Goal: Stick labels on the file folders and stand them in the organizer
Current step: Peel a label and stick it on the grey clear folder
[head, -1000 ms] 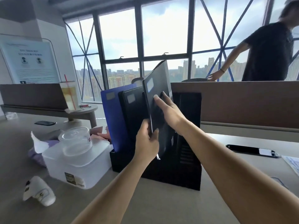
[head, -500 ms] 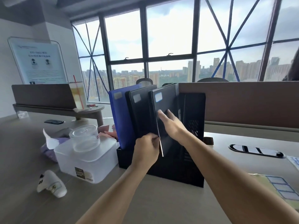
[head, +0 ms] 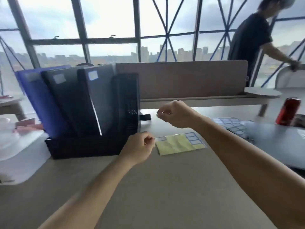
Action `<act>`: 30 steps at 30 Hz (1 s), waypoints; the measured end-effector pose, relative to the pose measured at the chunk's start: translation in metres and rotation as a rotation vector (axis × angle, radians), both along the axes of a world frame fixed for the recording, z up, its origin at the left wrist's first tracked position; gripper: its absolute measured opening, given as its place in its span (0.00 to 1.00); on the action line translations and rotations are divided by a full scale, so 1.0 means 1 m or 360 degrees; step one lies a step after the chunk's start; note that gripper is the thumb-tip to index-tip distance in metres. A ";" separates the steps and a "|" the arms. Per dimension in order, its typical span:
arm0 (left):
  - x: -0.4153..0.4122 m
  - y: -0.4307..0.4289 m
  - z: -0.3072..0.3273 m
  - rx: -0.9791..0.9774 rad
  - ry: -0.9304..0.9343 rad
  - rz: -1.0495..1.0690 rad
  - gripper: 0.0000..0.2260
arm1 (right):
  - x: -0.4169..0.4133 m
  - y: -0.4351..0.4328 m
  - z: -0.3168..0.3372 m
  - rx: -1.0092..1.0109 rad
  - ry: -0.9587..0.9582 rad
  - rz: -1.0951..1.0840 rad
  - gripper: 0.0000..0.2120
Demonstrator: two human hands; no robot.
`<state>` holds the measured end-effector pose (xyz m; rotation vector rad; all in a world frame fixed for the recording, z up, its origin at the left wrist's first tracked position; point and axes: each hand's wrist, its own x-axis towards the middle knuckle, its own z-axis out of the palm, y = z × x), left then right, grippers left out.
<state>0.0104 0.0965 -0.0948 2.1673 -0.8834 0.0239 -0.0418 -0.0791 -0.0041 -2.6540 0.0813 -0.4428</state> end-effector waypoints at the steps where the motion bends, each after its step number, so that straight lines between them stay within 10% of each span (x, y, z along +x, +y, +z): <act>1: -0.013 -0.024 -0.005 0.0015 -0.0016 -0.0085 0.09 | -0.025 -0.026 -0.007 -0.0003 -0.0015 -0.0142 0.11; 11: -0.150 -0.252 -0.045 0.0320 -0.0176 -0.0889 0.15 | -0.272 -0.245 -0.106 -0.0039 0.0181 -0.1578 0.26; 18: -0.182 -0.338 -0.054 0.0284 0.0312 -0.0669 0.28 | -0.309 -0.299 -0.133 0.0742 0.0140 -0.1958 0.36; 30: -0.190 -0.352 -0.047 0.0254 0.0122 -0.0779 0.16 | -0.312 -0.296 -0.129 0.1927 -0.0605 -0.1775 0.02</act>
